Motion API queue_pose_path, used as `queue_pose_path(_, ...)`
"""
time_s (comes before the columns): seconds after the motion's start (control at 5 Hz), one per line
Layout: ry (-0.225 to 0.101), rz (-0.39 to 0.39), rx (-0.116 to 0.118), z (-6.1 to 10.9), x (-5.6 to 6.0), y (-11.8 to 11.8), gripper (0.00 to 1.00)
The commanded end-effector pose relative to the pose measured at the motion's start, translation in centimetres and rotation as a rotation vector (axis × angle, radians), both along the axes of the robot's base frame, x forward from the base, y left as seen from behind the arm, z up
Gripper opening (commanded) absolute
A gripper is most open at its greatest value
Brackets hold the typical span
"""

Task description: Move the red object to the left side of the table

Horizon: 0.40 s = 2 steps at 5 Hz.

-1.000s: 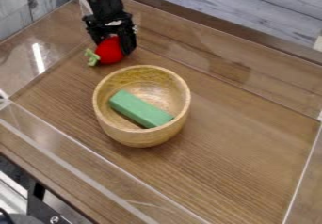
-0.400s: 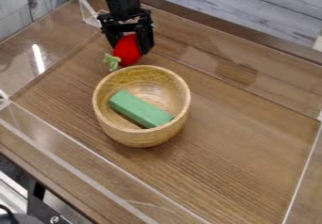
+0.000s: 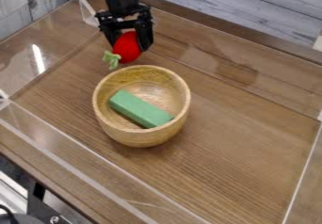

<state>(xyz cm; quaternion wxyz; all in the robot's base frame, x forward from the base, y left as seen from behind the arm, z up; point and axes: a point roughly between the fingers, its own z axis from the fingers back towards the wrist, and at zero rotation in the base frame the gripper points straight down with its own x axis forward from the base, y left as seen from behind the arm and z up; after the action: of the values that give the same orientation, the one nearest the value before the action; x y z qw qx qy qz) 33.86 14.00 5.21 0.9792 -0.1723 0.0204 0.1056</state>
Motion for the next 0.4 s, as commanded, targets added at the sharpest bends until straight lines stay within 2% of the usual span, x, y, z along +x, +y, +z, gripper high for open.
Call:
queue_pose_path(0.0, -0.056, 0.023, 0.042, 2.2, 0.8, 1.4, 1.00)
queue_pose_path(0.2, -0.038, 0.045, 0.041, 1.4, 0.8, 2.4, 1.00)
